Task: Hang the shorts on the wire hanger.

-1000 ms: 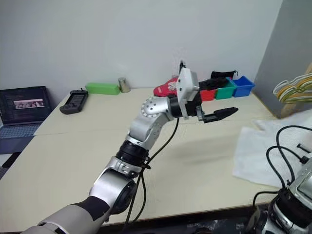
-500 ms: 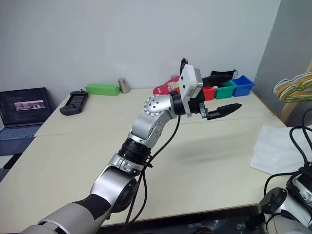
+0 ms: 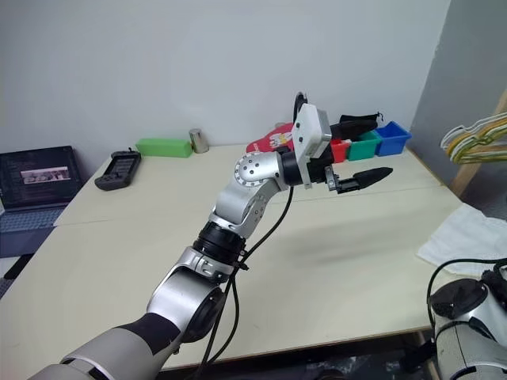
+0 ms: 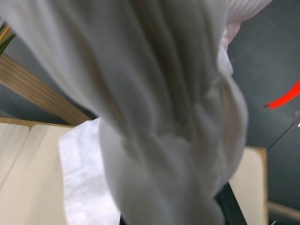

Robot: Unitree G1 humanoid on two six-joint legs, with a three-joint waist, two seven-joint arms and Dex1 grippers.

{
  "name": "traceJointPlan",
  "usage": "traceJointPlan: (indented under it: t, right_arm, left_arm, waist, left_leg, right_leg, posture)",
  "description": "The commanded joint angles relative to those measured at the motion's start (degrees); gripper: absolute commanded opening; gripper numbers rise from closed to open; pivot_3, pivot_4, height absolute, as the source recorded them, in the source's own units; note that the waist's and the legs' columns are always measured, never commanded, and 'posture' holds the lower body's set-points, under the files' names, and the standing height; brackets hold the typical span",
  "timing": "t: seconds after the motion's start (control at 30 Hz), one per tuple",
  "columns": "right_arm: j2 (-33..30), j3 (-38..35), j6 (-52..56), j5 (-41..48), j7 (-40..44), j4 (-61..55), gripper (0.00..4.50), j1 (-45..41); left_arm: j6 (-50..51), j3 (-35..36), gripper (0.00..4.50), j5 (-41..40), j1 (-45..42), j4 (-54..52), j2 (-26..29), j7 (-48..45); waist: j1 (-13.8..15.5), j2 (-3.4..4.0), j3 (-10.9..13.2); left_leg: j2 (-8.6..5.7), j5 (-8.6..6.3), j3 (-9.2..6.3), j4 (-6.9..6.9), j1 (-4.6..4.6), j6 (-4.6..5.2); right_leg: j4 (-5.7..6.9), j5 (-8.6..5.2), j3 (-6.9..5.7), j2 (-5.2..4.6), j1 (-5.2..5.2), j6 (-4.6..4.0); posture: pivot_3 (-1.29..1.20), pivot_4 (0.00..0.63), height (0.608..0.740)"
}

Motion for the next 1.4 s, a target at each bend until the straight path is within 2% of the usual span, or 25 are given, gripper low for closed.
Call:
traceJointPlan:
  t: [0.03,0.23,0.3,0.37,0.57,0.73,0.93,1.07,1.17,1.3,1.4]
  right_arm:
    - [-0.45,-1.99,1.0,2.78,-1.15,-0.11,0.0,-2.24]
    - [-0.5,-1.77,1.21,4.02,-1.69,1.19,0.0,-1.18]
    - [-0.53,-0.88,0.71,4.13,-1.78,1.39,0.55,-0.69]
    - [-0.71,0.32,0.2,4.18,-1.71,1.17,0.82,-0.05]
    - [-1.23,3.66,-1.12,3.92,-2.14,-0.44,2.14,1.73]
    - [1.04,9.8,0.69,1.76,-3.52,-10.03,3.34,5.01]
    - [5.44,15.51,3.98,-0.74,-5.73,-22.55,4.39,5.41]
    - [7.89,19.91,5.48,-3.99,-7.79,-30.01,4.46,5.9]
    - [9.3,27.71,1.92,-4.37,-7.08,-34.69,4.46,5.61]
    - [14.46,40.63,-2.4,0.25,0.61,-33.46,4.46,7.12]
    - [17.31,47.17,-5.71,1.93,5.07,-31.03,4.46,10.05]
  left_arm:
    - [-0.85,0.68,4.45,0.12,-1.85,-1.15,0.62,0.26]
    - [-0.29,0.38,4.45,0.47,-0.23,-3.06,1.46,0.66]
    - [-0.21,0.24,4.5,0.5,0.13,-3.44,1.57,0.73]
    - [-0.05,0.24,4.5,0.44,0.27,-3.67,1.68,0.79]
    - [-0.07,0.38,4.5,0.58,0.04,-3.58,1.8,0.98]
    - [-0.11,0.42,4.5,0.54,0.69,-4.08,2.38,0.81]
    - [-0.01,0.64,4.5,0.48,0.77,-4.1,3.27,0.72]
    - [0.32,0.8,4.5,0.4,1.16,-4.59,3.93,0.83]
    - [1.76,1.42,4.5,0.27,2.04,-4.94,5.26,1.35]
    - [5.61,2.97,4.5,1.67,5.2,-3.83,8.56,5.64]
    - [9.18,5.59,4.5,2.58,8.53,-3.38,11.05,11.47]
  waist:
    - [-0.01,0.01,0.0]
    - [0.02,-0.02,0.01]
    - [0.03,-0.02,0.02]
    - [0.07,-0.04,0.03]
    - [0.16,-0.05,0.03]
    - [0.21,-0.05,0.04]
    - [0.11,-0.04,0.04]
    - [0.22,0.02,0.0]
    - [0.28,0.06,-0.02]
    - [-0.52,0.03,0.0]
    - [-0.68,-0.13,0.01]
  left_leg:
    - [0.0,-0.01,0.03,0.0,0.0,0.02]
    - [-0.01,-0.06,0.16,-0.01,0.04,0.11]
    - [0.0,-0.07,0.18,-0.01,0.05,0.13]
    - [0.0,-0.08,0.19,-0.01,0.05,0.14]
    - [0.0,-0.11,0.21,-0.01,0.07,0.2]
    - [0.02,-0.13,0.17,-0.01,0.08,0.24]
    - [0.02,-0.14,0.15,-0.02,0.16,0.25]
    - [0.02,-0.14,0.11,-0.02,0.18,0.25]
    - [0.02,-0.14,0.11,-0.02,0.18,0.25]
    - [0.05,-0.16,0.2,-0.11,0.44,0.27]
    - [0.2,-0.17,0.13,-0.12,0.57,0.3]
  right_leg:
    - [0.0,-0.01,0.03,0.0,-0.01,0.01]
    - [0.0,-0.03,0.16,0.0,-0.01,0.07]
    - [0.0,-0.03,0.19,0.02,-0.01,0.07]
    - [-0.01,-0.03,0.2,0.02,-0.01,0.08]
    - [-0.01,-0.04,0.27,0.02,-0.01,0.11]
    - [-0.01,-0.07,0.33,0.05,-0.02,0.16]
    - [0.0,-0.09,0.45,0.06,-0.03,0.2]
    - [0.0,-0.13,0.46,0.07,-0.03,0.28]
    - [-0.01,-0.13,0.46,0.06,-0.03,0.27]
    - [0.0,-0.23,0.55,0.16,0.01,0.45]
    - [0.01,-0.23,0.57,0.38,0.06,0.45]
  posture:
    - [0.05,0.0,0.74]
    - [0.07,0.0,0.74]
    - [0.08,0.0,0.74]
    - [0.08,0.0,0.74]
    - [0.08,0.0,0.74]
    - [0.08,0.0,0.74]
    - [0.08,0.0,0.74]
    - [0.08,0.0,0.74]
    - [0.08,0.0,0.74]
    - [0.09,0.0,0.74]
    - [0.13,0.0,0.74]
